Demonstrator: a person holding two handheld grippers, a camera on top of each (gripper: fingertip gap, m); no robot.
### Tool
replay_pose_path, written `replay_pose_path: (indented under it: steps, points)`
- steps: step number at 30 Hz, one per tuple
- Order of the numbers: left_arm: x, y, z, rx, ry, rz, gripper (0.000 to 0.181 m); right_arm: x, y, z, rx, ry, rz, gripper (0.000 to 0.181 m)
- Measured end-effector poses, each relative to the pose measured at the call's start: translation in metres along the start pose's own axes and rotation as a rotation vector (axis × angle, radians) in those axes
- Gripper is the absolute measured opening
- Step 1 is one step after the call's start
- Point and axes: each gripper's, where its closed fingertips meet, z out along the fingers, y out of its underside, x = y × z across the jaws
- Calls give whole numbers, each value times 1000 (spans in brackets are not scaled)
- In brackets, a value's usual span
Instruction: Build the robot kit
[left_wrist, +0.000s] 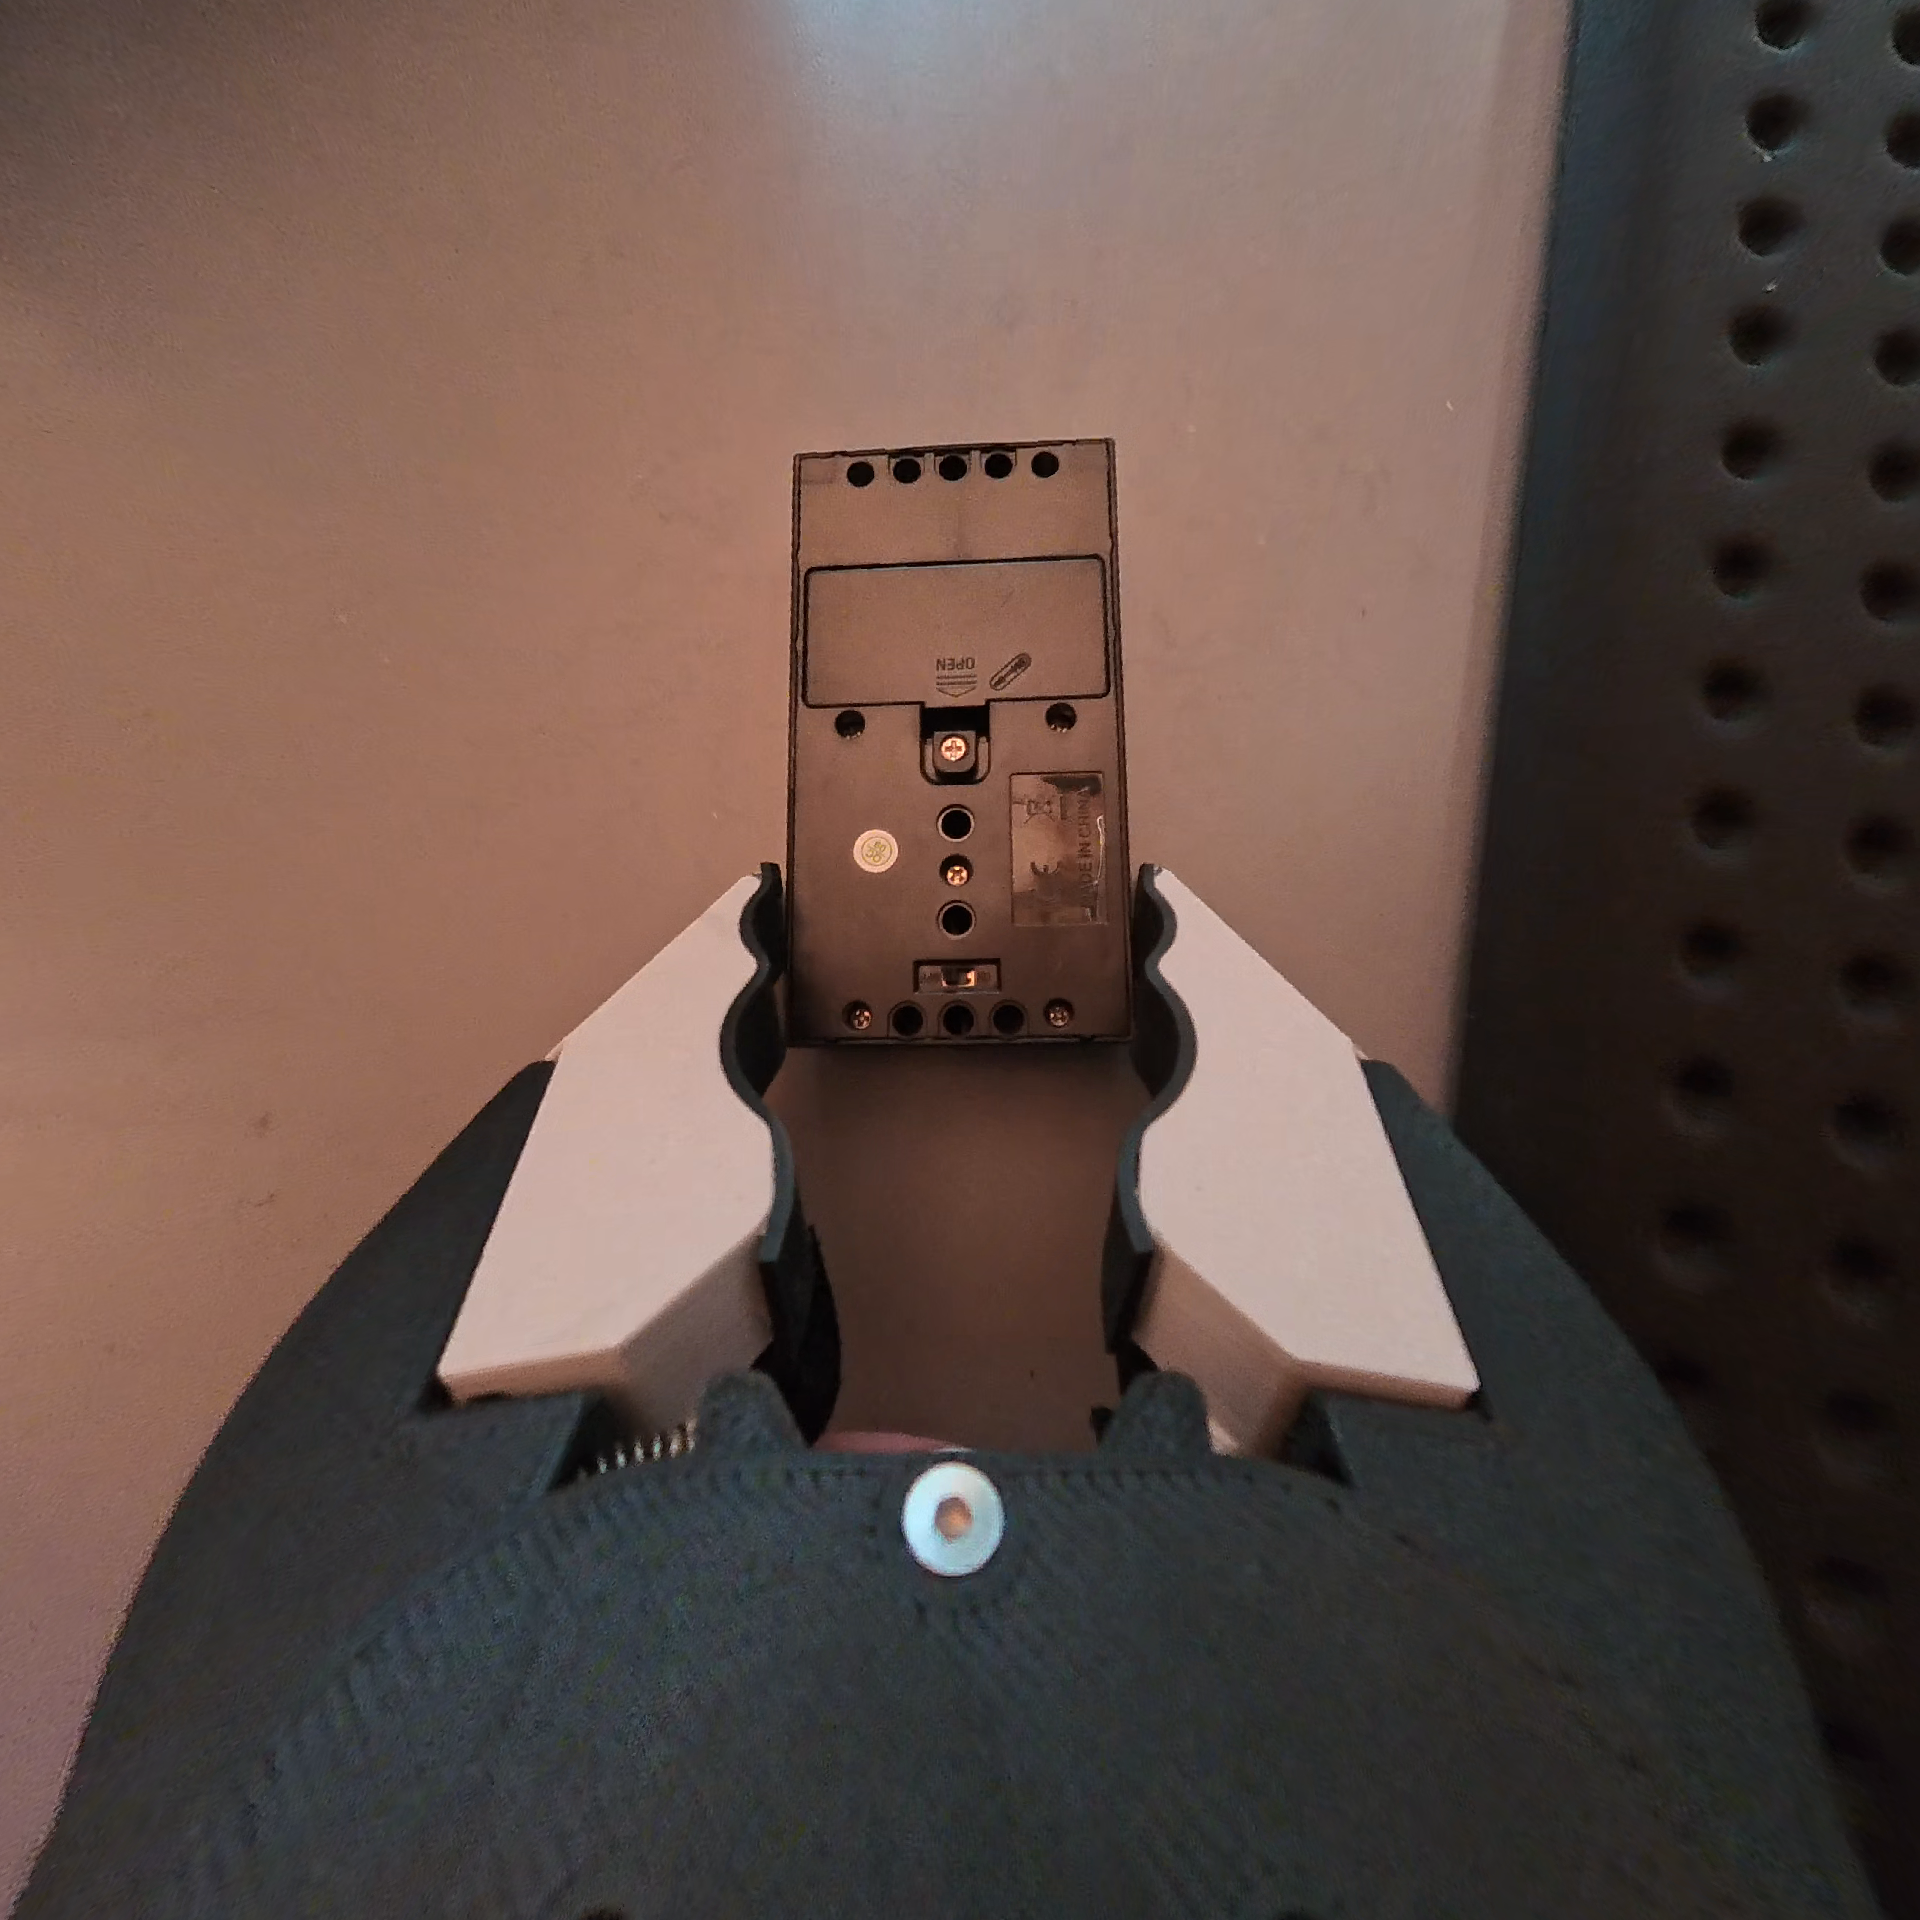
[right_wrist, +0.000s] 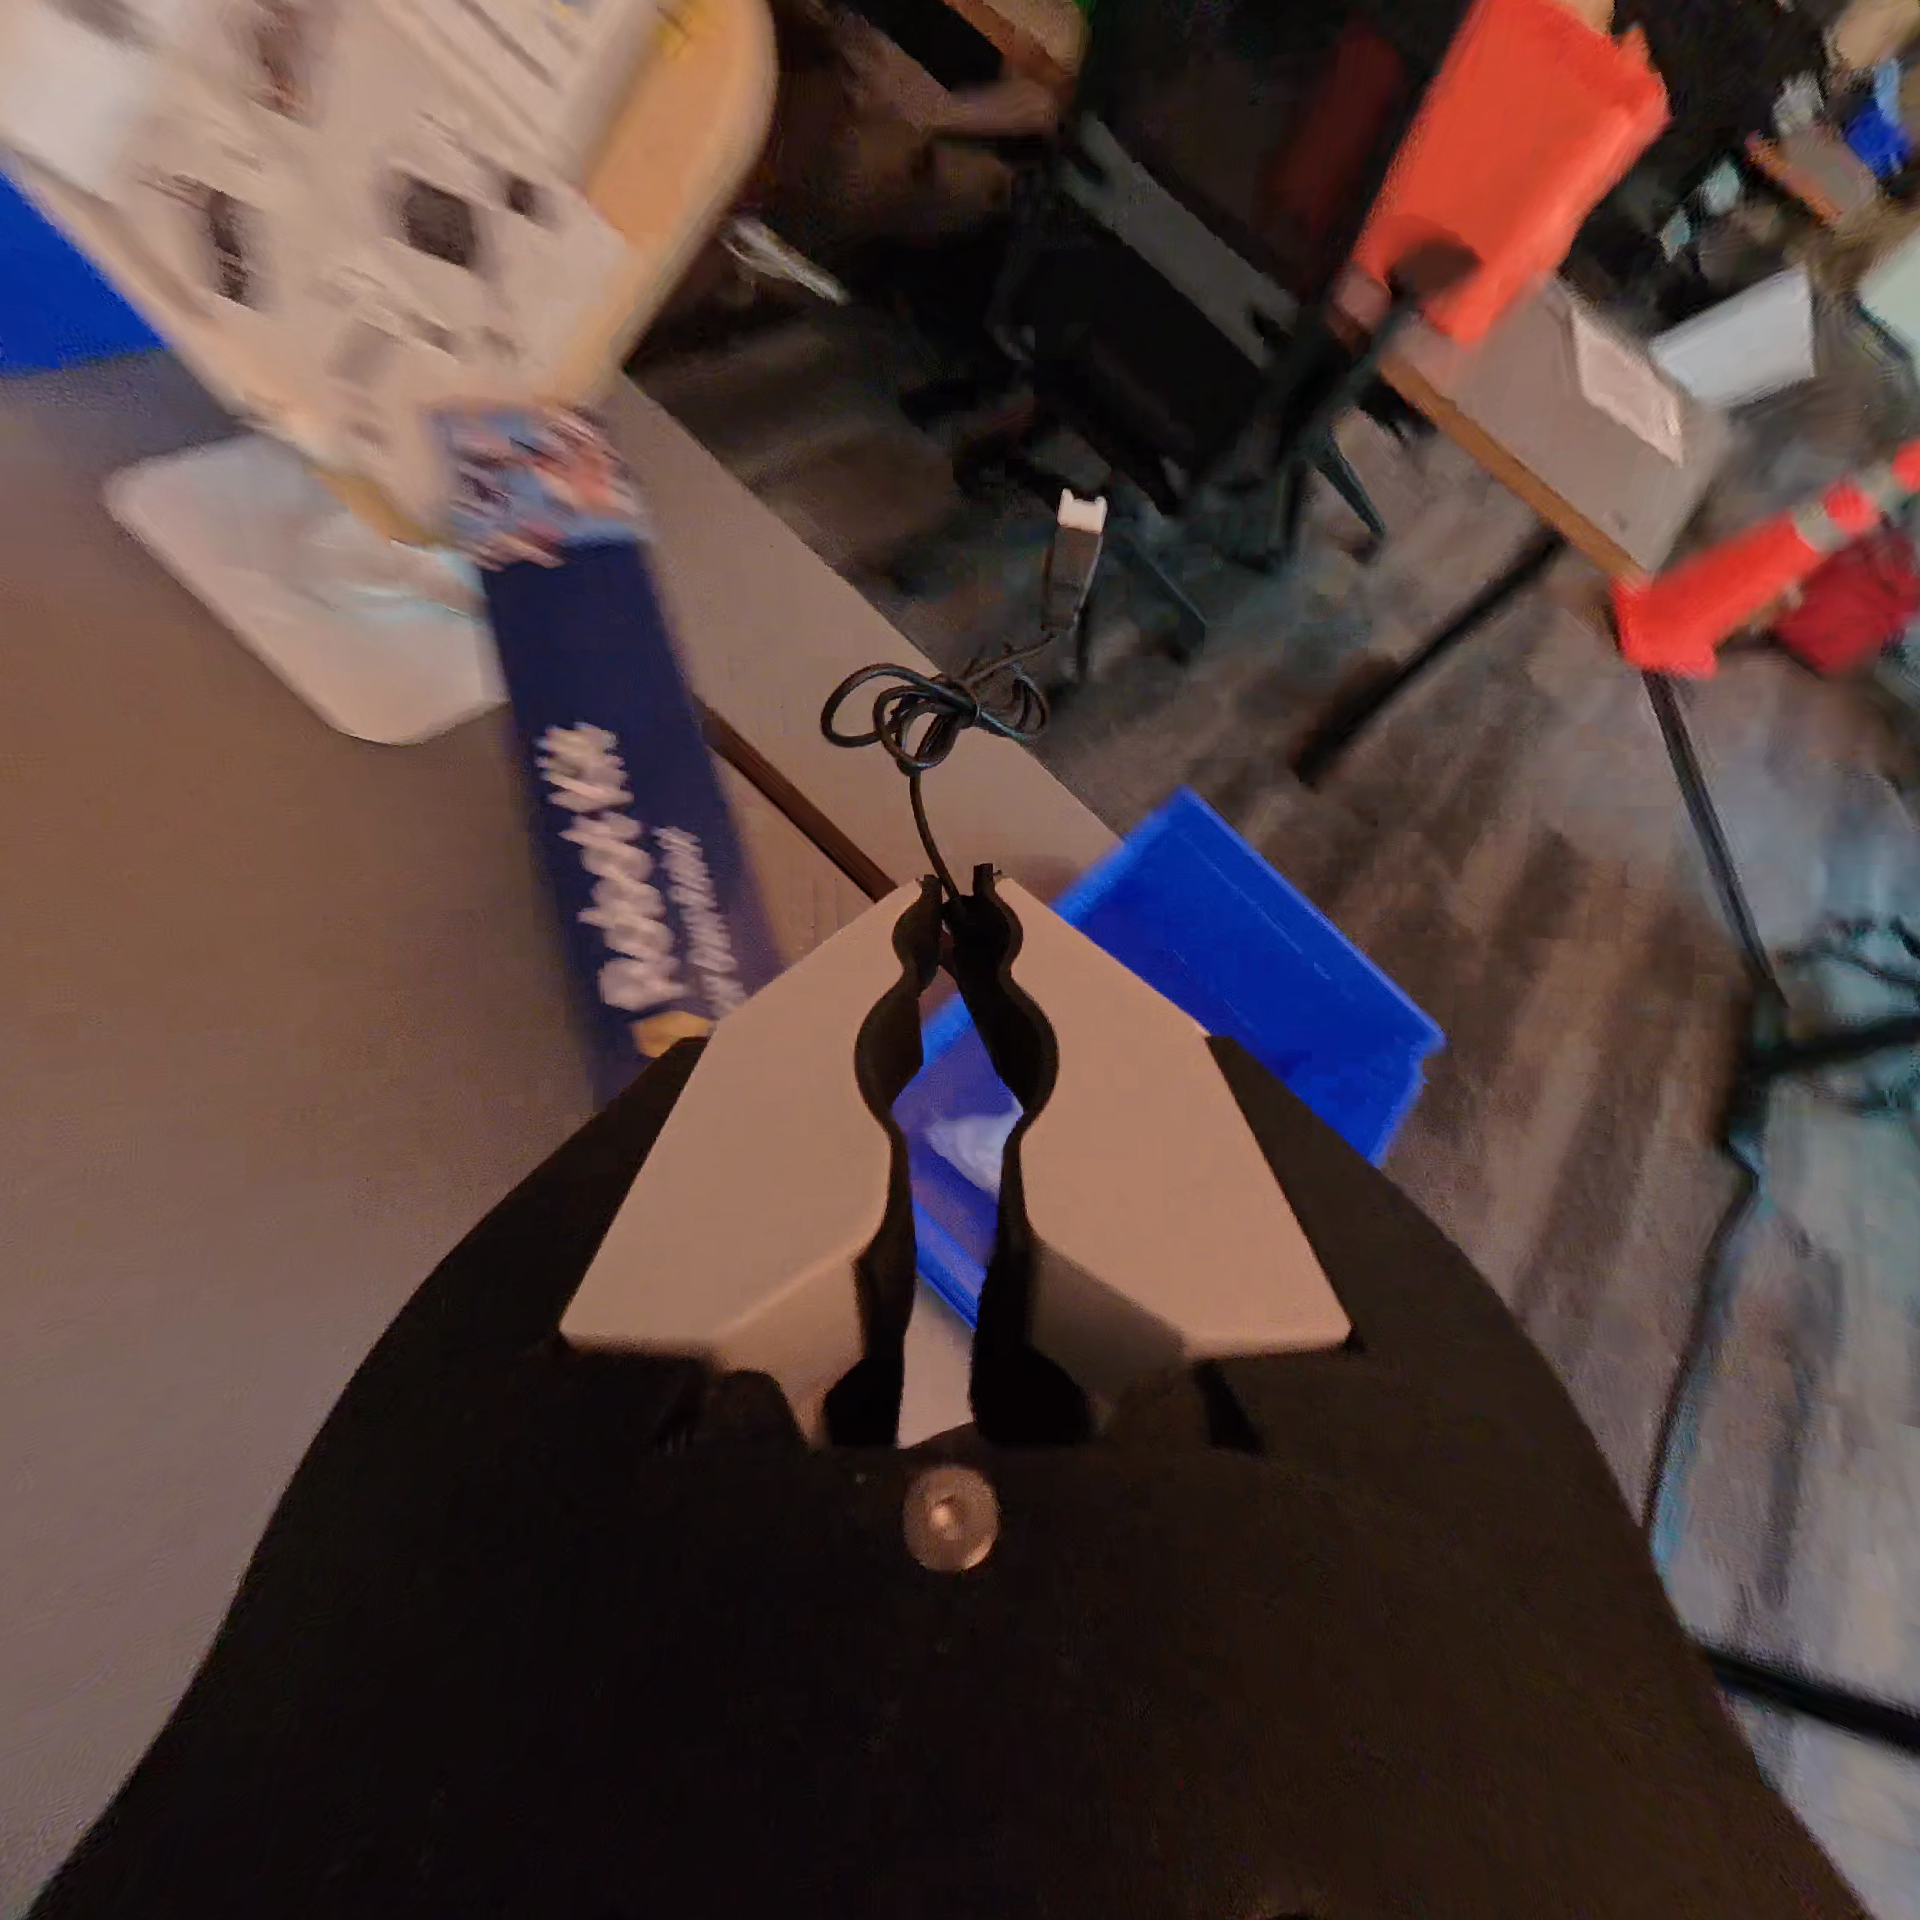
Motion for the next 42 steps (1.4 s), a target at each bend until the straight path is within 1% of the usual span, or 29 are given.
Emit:
replay_pose_path:
  steps: [2, 4, 7, 10, 12, 14, 16, 18, 20, 23, 25, 27, 29, 31, 33, 35, 36, 38, 39, 42]
  points:
    - [0, 0, 1, 5, 10, -12, 65, 36, 33, 18, -57, 57, 64, 4]
    - [0, -1, 2, 9, 17, -20, 65, 62, 71, 42, -125, 85, 123, 4]
    - [0, -1, 3, 10, 26, -25, 65, 79, 132, 83, -226, 58, 228, 4]
    - [-1, -2, 3, 8, 29, -23, 65, 86, 187, 116, -315, 52, 322, 6]
    - [-1, -3, 4, 13, 27, -27, 65, 86, 210, 127, -368, 64, 333, 33]
    - [-2, -3, 5, 13, 26, -27, 65, 86, 211, 127, -351, 70, 326, 37]
    - [-3, -4, 5, 13, 27, -24, 64, 90, 195, 116, -293, 88, 325, 38]
    - [-3, -4, 5, 11, 26, -22, 64, 94, 168, 93, -207, 117, 314, 38]
    - [-4, -3, 5, 5, 18, -24, 65, 92, 132, 61, -108, 152, 286, 35]
    - [-7, -2, 3, -12, -8, -16, 64, 74, 78, 8, -7, 225, 180, 32]
    - [-10, -1, 0, -23, -31, -1, 64, 44, 42, -22, 52, 238, 98, 31]
    - [-16, -1, -2, -34, -77, 24, 64, 0, 11, -43, 101, 230, -1, 30]
    - [-23, 0, -5, -63, -146, 71, 64, -68, -10, -46, 113, 168, -151, 30]
    - [-28, -1, -8, -90, -199, 126, 64, -145, -18, -34, 104, 56, -265, 31]
    - [-34, -4, -9, -101, -256, 167, 64, -221, -14, -14, 104, -87, -323, 33]
    - [-38, -7, -9, -119, -306, 228, 64, -298, -3, 8, 103, -316, -296, 37]
    - [-39, -9, -9, -133, -335, 269, 64, -331, 6, 20, 89, -419, -272, 39]
    - [-42, -13, -10, -158, -398, 359, 64, -380, 24, 46, 51, -542, -249, 43]
    - [-44, -15, -11, -170, -431, 407, 64, -398, 35, 60, 18, -588, -246, 46]
    - [-48, -21, -11, -178, -522, 553, 64, -438, 60, 94, -43, -723, -173, 48]
